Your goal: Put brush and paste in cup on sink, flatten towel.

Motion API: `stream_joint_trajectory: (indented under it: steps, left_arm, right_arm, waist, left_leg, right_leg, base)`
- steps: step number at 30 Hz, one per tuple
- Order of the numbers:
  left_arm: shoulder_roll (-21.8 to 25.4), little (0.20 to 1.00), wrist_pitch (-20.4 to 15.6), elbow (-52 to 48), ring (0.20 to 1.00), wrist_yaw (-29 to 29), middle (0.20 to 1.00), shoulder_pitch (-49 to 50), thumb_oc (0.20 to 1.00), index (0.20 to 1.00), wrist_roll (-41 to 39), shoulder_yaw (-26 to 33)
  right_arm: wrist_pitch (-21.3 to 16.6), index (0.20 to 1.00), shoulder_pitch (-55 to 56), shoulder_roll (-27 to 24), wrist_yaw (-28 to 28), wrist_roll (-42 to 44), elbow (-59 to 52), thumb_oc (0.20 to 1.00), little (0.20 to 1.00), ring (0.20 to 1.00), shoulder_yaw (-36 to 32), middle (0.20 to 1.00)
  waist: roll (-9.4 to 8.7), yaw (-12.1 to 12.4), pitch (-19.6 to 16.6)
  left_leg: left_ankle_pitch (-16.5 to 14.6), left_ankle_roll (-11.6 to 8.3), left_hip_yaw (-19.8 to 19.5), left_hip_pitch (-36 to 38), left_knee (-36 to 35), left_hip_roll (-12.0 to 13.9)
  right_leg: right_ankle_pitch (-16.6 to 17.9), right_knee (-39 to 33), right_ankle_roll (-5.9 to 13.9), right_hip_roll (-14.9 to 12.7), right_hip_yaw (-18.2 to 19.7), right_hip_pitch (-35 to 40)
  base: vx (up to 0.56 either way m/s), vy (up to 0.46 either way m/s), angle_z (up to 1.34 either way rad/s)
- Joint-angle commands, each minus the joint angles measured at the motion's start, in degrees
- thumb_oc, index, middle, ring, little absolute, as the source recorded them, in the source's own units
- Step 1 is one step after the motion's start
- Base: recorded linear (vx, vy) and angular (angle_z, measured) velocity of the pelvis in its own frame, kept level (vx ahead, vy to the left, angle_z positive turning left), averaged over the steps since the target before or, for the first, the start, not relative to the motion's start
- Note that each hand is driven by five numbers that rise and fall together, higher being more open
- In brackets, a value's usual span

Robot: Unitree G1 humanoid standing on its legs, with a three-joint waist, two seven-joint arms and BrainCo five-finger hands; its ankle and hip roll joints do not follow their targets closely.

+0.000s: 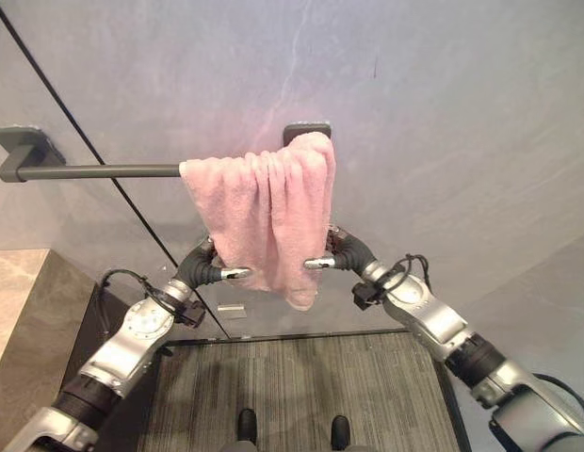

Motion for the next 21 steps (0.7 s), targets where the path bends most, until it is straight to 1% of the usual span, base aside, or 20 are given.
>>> stream_joint_trajectory:
  steps: [1,5,11,12,16,18,21]
  left_arm:
    - [1.7,0.2,-1.9,1.2,0.2,2.5,0.2,-3.5,0.2,0.2,1.7,1.0]
    - [1.1,0.2,-1.4,0.2,0.2,2.7,0.2,-1.5,0.2,0.2,2.6,2.3]
    - [1.2,0.2,-1.2,-1.5,0.2,2.7,0.2,1.3,0.2,0.2,4.2,4.5]
    - [0.9,0.2,-1.1,-2.1,0.2,2.7,0.2,2.5,0.2,0.2,4.6,5.2]
    - [1.3,0.2,-1.2,-3.3,0.2,2.7,0.2,3.8,0.2,0.2,5.9,6.6]
    - [1.6,0.2,-1.4,-5.6,0.2,3.0,0.2,4.7,0.2,0.2,5.6,7.9]
    - [3.0,0.2,-2.8,-13.4,0.2,3.4,0.2,7.6,0.2,0.2,5.3,11.9]
  right_arm:
    - [-2.3,0.2,-4.7,1.0,-1.4,-0.2,-1.7,0.2,0.2,0.2,0.5,0.2]
    - [-2.3,0.2,-3.1,2.1,-1.2,-0.3,-3.7,0.2,0.2,0.2,0.0,0.2]
    - [-2.6,0.2,0.2,0.8,-0.5,-2.4,-9.4,0.2,0.2,0.2,-1.6,0.2]
    - [-3.1,0.2,2.3,0.5,-0.4,-2.4,-11.4,0.2,0.2,0.2,-2.8,0.2]
    - [-4.0,0.2,4.8,-0.3,-0.4,-4.0,-15.8,0.2,0.2,0.2,-5.2,0.2]
    - [-4.6,0.2,6.6,-1.3,-0.3,-3.6,-19.2,0.2,0.2,0.2,-6.4,0.2]
    - [-6.0,0.2,9.9,-3.3,0.5,-2.4,-27.0,0.2,0.2,0.2,-9.0,0.2]
  waist:
    - [-2.35,1.4,-1.2]
    - [-2.66,1.6,-1.2]
    - [-3.05,1.4,-1.3]
    - [-3.13,1.3,-1.2]
    - [-3.35,1.0,-1.1]
    - [-3.52,0.7,-1.2]
    - [-4.08,0.4,-1.5]
  left_leg:
    - [-1.5,0.41,1.8,1.0,0.3,-2.0]
    - [-1.4,0.4,1.6,0.9,0.3,-1.8]
    - [-1.6,0.38,1.3,0.9,0.3,-1.6]
    - [-1.6,0.39,1.3,0.8,0.3,-1.5]
    - [-1.6,0.36,1.3,0.7,0.3,-1.3]
    - [-1.6,0.34,1.3,0.8,0.3,-1.2]
    - [-1.8,0.34,1.2,1.2,0.3,-1.0]
  right_leg:
    - [6.1,0.1,4.77,-5.0,0.5,-2.0]
    - [6.0,0.0,4.65,-4.7,0.5,-2.1]
    - [5.9,0.0,4.74,-4.6,0.2,-1.8]
    - [5.8,0.0,4.71,-4.5,0.3,-1.9]
    - [5.6,0.1,4.71,-4.4,0.2,-1.9]
    - [5.5,0.2,4.68,-4.3,0.1,-1.9]
    - [5.2,0.6,4.62,-4.2,-0.1,-1.5]
  base:
    - [0.0,0.0,0.0]
    - [0.0,0.0,0.0]
    - [0.0,0.0,0.0]
    - [0.0,0.0,0.0]
    - [0.0,0.0,0.0]
    - [0.0,0.0,0.0]
    - [0.0,0.0,0.0]
